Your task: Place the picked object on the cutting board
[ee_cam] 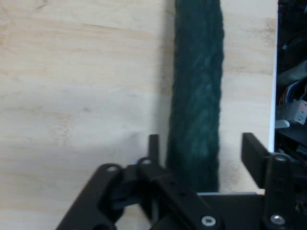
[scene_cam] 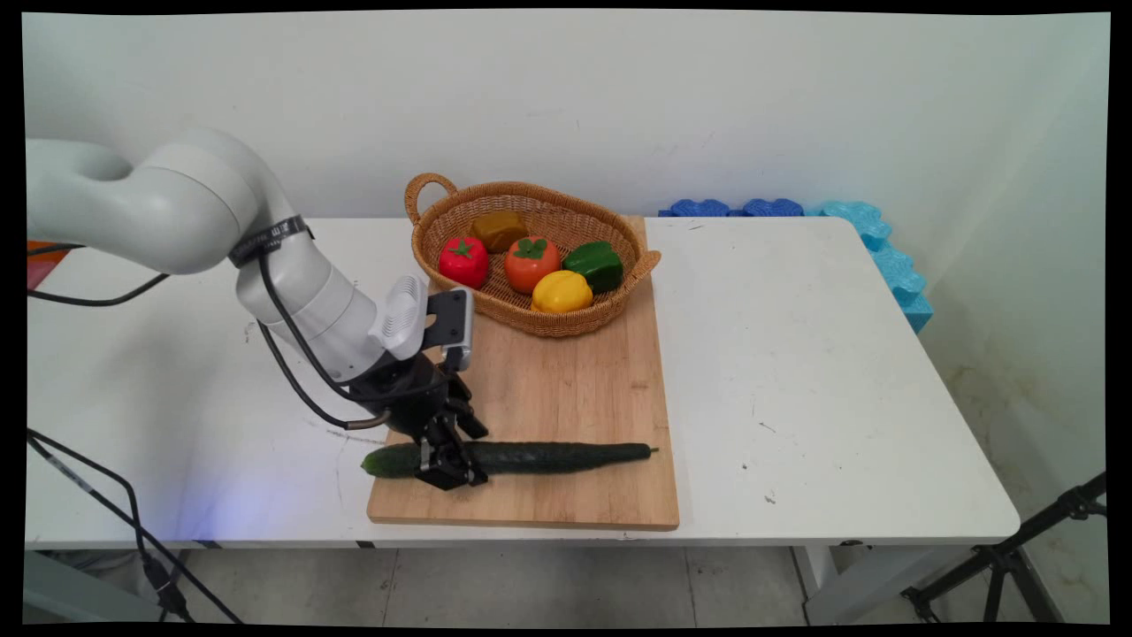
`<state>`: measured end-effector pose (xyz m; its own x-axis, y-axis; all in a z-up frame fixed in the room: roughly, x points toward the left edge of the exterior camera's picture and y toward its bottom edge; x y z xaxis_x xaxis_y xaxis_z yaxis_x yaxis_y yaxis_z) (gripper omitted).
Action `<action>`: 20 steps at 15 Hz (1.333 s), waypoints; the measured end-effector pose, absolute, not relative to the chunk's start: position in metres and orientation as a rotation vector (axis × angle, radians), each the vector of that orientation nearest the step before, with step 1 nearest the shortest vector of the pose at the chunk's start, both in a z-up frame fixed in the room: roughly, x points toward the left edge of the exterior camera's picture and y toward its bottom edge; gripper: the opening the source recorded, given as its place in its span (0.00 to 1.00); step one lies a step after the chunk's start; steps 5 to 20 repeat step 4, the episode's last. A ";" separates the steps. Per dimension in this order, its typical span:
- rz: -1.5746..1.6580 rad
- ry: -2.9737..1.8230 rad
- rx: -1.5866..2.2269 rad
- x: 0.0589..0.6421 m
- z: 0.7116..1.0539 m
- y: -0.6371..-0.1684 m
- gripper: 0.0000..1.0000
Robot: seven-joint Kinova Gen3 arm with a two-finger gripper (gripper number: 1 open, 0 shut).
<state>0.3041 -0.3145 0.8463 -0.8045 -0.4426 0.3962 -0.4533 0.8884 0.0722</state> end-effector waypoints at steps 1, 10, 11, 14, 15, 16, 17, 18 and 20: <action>0.038 -2.645 0.659 0.303 0.845 -0.315 1.00; 0.041 -2.637 0.657 0.301 0.844 -0.316 1.00; 0.041 -2.637 0.657 0.301 0.844 -0.316 1.00; 0.041 -2.637 0.657 0.301 0.844 -0.316 1.00; 0.041 -2.637 0.657 0.301 0.844 -0.316 1.00; 0.041 -2.637 0.657 0.301 0.844 -0.316 1.00; 0.041 -2.637 0.657 0.301 0.844 -0.316 1.00; 0.041 -2.637 0.657 0.301 0.844 -0.316 1.00; 0.041 -2.637 0.657 0.301 0.844 -0.316 1.00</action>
